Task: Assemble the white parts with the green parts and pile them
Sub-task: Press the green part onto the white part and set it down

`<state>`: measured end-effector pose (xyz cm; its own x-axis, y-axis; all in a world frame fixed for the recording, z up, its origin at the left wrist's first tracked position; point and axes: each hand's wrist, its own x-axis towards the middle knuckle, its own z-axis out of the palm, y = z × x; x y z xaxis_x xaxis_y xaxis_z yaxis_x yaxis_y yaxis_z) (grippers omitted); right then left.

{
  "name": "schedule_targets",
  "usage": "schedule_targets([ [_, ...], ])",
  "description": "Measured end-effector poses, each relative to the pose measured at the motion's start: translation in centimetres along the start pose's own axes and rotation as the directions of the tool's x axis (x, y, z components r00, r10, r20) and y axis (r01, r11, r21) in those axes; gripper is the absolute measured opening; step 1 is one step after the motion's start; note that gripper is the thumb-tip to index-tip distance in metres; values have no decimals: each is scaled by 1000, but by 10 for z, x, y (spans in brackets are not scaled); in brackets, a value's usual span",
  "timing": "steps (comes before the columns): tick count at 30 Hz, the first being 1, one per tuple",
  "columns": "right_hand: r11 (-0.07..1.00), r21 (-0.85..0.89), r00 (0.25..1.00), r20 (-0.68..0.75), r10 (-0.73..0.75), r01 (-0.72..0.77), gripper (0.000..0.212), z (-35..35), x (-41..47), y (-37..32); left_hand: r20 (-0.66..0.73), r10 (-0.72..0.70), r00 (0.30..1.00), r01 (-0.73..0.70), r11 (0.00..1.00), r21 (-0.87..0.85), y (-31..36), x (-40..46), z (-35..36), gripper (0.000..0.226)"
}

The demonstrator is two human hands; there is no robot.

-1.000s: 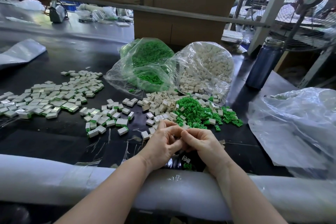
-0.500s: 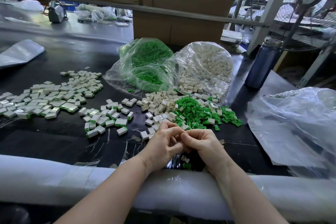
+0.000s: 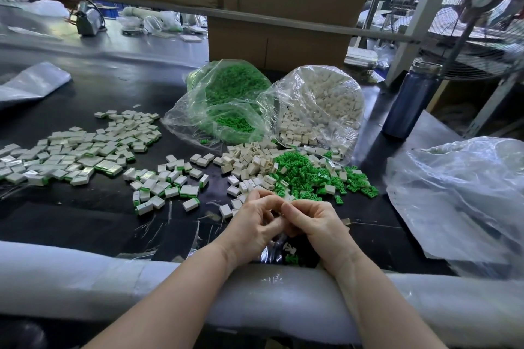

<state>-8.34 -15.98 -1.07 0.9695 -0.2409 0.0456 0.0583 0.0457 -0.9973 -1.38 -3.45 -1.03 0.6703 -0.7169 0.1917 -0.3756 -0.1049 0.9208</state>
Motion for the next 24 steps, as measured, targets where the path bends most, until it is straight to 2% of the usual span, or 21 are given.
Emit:
schedule_targets([
  [4, 999, 37, 991, -129, -23, 28, 17, 0, 1, 2, -90, -21, 996, 20, 1000, -15, -2, 2, -1, 10],
  [7, 996, -68, 977, -204, -68, 55, 3, -3, 1, 3, -116, -30, 993, 30, 1000, -5, -3, 3, -1, 11],
  [10, 982, -179, 974, -206, -89, 52, 9, -4, 1, 2, -96, -33, 995, 35, 999, 11, -3, 3, 0, 11],
  [13, 980, -191, 977, -191, -92, 55, 11, -2, 1, 2, -86, -33, 996, 37, 998, 43, -3, 3, 0, 11],
  [17, 964, -257, 969, -214, -124, 66, 7, -4, 2, 2, -125, -33, 992, 33, 999, -1, -3, 1, -2, 6],
  [20, 977, -208, 949, -294, -109, 48, 9, -5, 1, 2, -294, -54, 954, 65, 998, 26, -5, 1, -4, 16],
  [24, 971, -241, 912, -396, -105, 8, 15, -8, 3, 5, -618, -97, 780, 130, 991, 8, -11, 2, -15, 23],
])
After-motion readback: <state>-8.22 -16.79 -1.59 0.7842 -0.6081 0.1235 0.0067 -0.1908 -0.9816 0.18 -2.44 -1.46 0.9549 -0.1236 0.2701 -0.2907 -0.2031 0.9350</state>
